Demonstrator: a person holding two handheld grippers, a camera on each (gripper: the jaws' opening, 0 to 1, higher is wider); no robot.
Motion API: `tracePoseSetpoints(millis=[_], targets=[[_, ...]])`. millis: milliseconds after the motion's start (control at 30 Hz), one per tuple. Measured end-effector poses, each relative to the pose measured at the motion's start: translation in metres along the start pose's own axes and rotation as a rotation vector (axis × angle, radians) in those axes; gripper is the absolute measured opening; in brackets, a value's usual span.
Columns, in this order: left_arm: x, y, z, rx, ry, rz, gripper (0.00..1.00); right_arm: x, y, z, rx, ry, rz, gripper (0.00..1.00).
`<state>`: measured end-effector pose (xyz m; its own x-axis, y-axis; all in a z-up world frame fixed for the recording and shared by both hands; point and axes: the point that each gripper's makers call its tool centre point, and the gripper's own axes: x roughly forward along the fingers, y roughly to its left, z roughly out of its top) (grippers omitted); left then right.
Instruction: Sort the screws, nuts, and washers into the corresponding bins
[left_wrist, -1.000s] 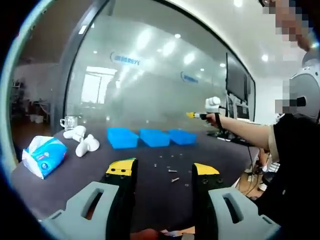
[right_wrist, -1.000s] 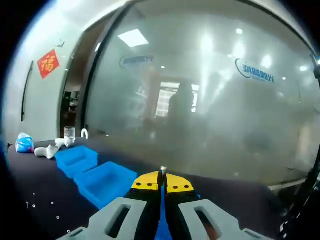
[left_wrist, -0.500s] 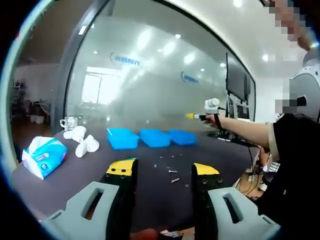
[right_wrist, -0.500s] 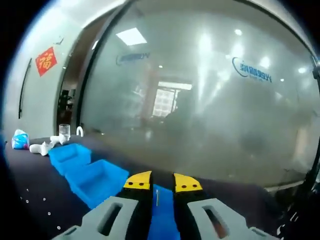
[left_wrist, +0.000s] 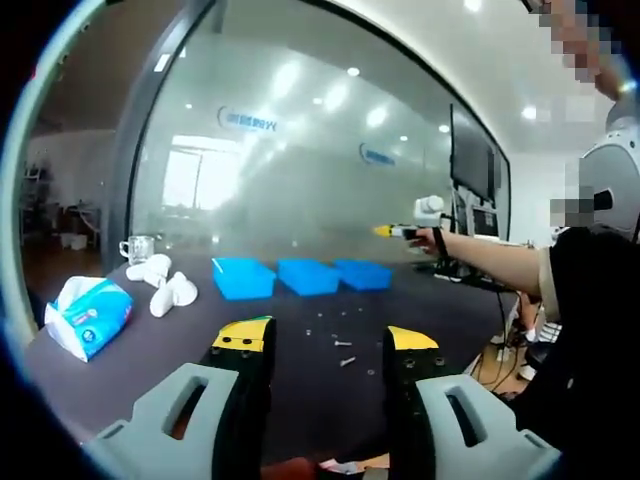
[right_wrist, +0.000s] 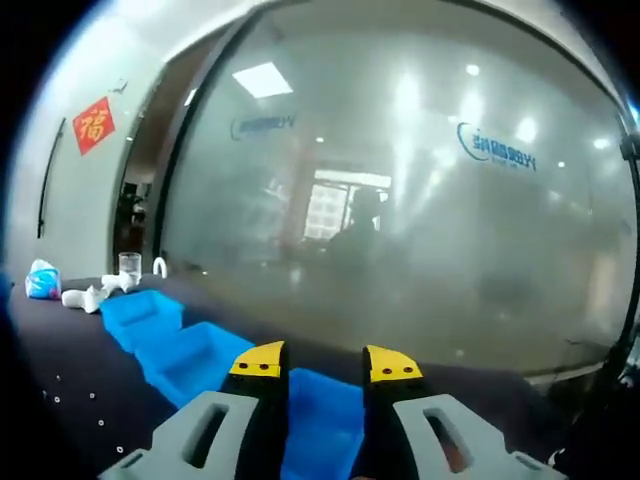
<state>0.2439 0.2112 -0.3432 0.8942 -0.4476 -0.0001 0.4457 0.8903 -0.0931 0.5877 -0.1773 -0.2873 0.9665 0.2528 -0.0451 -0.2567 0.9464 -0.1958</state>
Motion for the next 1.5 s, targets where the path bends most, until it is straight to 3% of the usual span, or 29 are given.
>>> tracePoseSetpoints(millis=[167, 367, 433, 900, 1033, 1267, 1500], targets=[[0.001, -0.001, 0.002, 0.005, -0.004, -0.004, 0.37, -0.017, 0.009, 0.001, 0.021, -0.017, 0.037, 0.26], [0.003, -0.001, 0.001, -0.013, -0.012, -0.005, 0.37, -0.053, 0.030, -0.001, 0.060, -0.047, 0.112, 0.26], [0.003, -0.002, 0.001, -0.012, -0.009, -0.006, 0.37, -0.067, 0.041, 0.000, 0.110, -0.067, 0.159, 0.26], [0.009, -0.010, 0.002, -0.006, -0.008, -0.037, 0.38, -0.153, 0.085, -0.021, 0.159, -0.098, 0.303, 0.26], [0.012, -0.012, 0.002, -0.003, -0.003, -0.046, 0.38, -0.175, 0.088, -0.036, 0.127, -0.101, 0.312, 0.26], [0.015, -0.013, 0.001, -0.004, 0.000, -0.055, 0.38, -0.213, 0.088, -0.055, 0.154, -0.088, 0.315, 0.26], [0.018, -0.015, -0.002, -0.014, 0.000, -0.065, 0.38, -0.239, 0.080, -0.062, 0.171, -0.100, 0.283, 0.25]])
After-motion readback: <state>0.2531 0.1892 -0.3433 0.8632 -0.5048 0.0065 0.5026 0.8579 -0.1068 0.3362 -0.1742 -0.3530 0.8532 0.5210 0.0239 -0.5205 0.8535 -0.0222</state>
